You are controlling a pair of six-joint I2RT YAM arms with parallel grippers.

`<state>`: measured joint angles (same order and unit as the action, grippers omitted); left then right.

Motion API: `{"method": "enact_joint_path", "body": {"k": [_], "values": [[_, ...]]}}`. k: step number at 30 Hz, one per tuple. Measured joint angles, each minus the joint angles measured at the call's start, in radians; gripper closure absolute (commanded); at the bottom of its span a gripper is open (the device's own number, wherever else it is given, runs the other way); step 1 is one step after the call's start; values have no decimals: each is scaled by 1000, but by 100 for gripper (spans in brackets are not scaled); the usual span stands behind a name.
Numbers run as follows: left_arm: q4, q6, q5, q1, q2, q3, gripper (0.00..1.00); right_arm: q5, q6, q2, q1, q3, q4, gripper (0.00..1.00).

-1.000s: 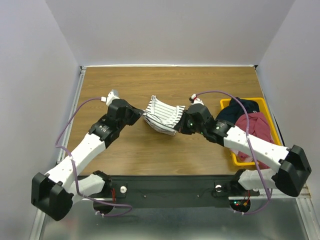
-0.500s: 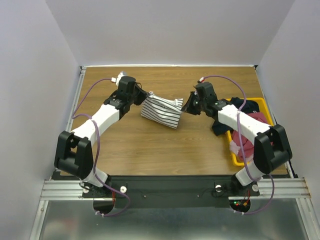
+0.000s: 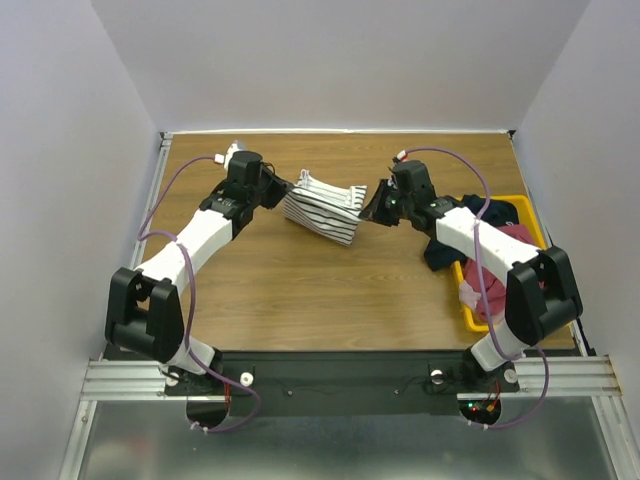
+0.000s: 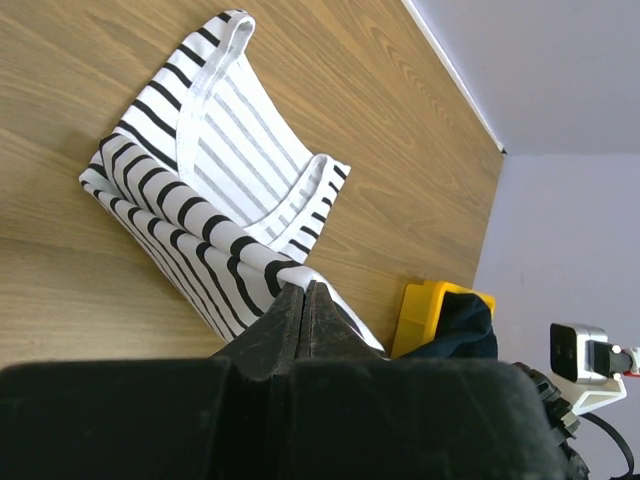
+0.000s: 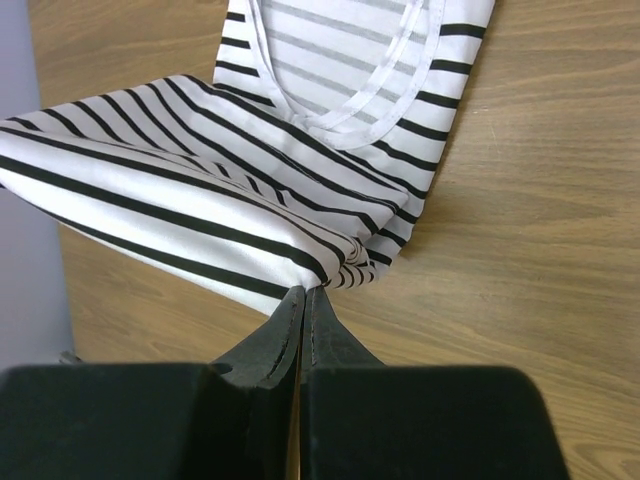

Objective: Fold and stack the tank tops
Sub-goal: Fold the tank top

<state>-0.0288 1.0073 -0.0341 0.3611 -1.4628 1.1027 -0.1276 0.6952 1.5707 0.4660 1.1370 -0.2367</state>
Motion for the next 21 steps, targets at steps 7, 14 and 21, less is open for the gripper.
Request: {"method": "enact_joint_path", "body": {"k": [7, 14, 21], "values": [[-17, -11, -2, -6, -29, 59, 100, -6, -7, 31, 0, 31, 10, 100], [-45, -11, -3, -12, 74, -29, 100, 0, 6, -34, 63, -30, 21, 99], [-83, 4, 27, -16, 360, -230, 100, 81, 68, -182, 298, -142, 19, 100]]}}
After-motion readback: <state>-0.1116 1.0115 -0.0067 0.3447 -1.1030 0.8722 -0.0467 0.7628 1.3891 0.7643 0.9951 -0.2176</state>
